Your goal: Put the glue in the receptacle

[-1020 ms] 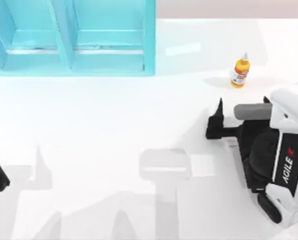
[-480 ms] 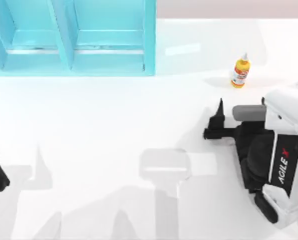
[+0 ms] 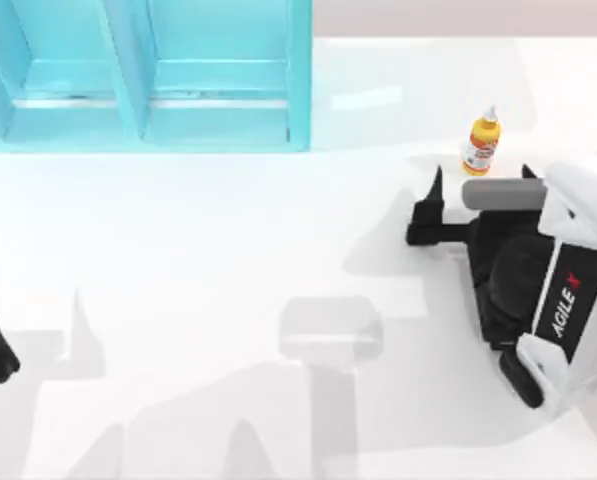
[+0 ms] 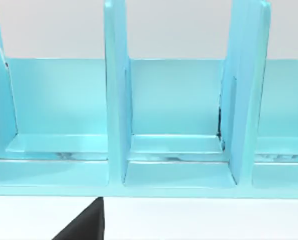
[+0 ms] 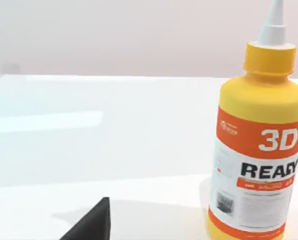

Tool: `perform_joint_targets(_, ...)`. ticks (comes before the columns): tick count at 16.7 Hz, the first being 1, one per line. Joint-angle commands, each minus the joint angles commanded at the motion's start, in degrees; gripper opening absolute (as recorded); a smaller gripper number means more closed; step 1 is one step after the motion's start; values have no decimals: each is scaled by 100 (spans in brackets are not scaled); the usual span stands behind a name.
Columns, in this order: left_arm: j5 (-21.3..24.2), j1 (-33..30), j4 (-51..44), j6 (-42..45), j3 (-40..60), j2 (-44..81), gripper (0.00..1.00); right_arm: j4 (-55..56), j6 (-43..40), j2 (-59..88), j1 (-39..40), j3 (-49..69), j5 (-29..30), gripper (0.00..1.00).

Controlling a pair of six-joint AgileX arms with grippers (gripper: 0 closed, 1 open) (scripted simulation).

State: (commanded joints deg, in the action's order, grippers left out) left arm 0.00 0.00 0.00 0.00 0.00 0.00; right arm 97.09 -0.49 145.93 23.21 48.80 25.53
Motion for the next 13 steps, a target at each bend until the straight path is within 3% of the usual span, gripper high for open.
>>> perform_joint_targets(8,0,0,0,0,0,0,100,-1086,1,299,-420,1384,-424,100)
perform_joint_targets(13,0,0,0,0,0,0,100,-1245,-1,344,-483,1588,-486,100)
